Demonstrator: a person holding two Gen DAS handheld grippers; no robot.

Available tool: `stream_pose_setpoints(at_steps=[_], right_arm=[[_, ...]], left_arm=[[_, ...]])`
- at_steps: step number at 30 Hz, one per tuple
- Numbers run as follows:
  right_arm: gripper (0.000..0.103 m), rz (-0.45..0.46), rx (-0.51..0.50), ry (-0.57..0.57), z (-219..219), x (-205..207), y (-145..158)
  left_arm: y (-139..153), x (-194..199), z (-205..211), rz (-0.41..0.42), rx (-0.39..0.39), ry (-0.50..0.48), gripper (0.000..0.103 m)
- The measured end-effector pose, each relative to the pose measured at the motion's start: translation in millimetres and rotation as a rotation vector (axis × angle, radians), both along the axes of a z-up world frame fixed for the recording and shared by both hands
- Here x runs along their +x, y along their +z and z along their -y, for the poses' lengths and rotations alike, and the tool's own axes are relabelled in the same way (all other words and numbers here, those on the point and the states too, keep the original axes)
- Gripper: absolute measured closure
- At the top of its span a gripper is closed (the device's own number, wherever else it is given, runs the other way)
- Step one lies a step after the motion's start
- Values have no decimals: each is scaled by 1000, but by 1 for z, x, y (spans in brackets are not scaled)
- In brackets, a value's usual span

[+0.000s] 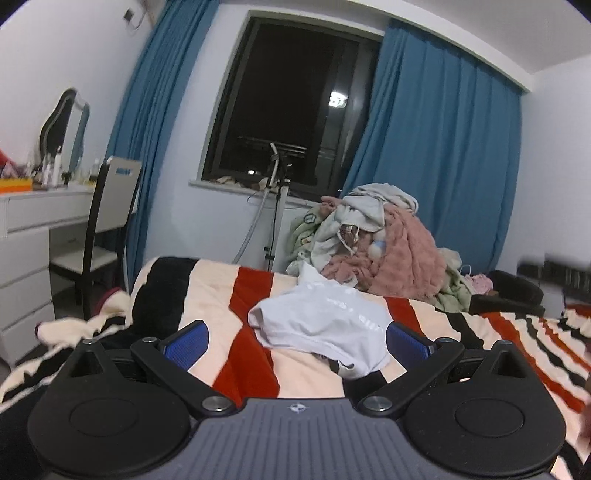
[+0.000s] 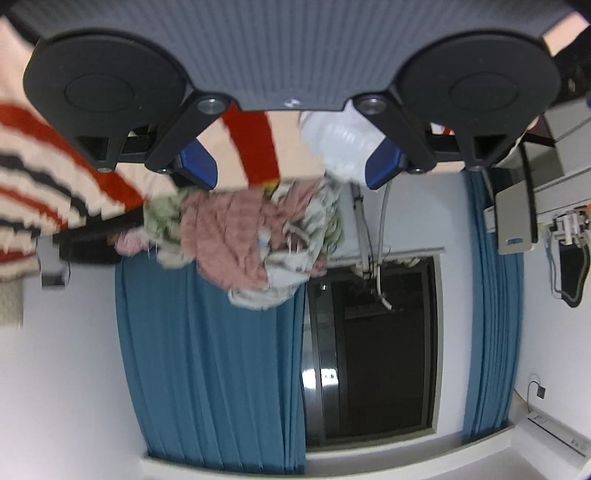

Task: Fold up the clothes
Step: 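Move both tools toward the crumpled white T-shirt on the bed, then grasp the white T-shirt edge with the left gripper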

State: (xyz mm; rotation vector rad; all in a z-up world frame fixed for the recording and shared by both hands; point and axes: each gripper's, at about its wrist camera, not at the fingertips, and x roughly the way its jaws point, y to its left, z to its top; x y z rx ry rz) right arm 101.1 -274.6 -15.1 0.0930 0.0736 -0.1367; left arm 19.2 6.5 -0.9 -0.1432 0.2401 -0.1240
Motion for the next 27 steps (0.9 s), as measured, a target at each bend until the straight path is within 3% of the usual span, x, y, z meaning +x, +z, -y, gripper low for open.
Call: stream_pose_setpoints(at_steps=[4, 7, 12, 20, 27], right_arm=[[15, -8, -7, 68, 11, 26, 18], [15, -4, -26, 67, 18, 31, -1], [15, -113, -2, 75, 27, 43, -46], [15, -168, 53, 23, 22, 68, -79], [15, -228, 113, -60, 41, 94, -112]], left_arm=[[-6, 19, 11, -19, 100, -74, 0], [-19, 37, 24, -60, 209, -119, 0], [-48, 89, 41, -157, 367, -104, 0], [-94, 210, 65, -234, 448, -87, 0], [-121, 291, 101, -235, 530, -157, 2]])
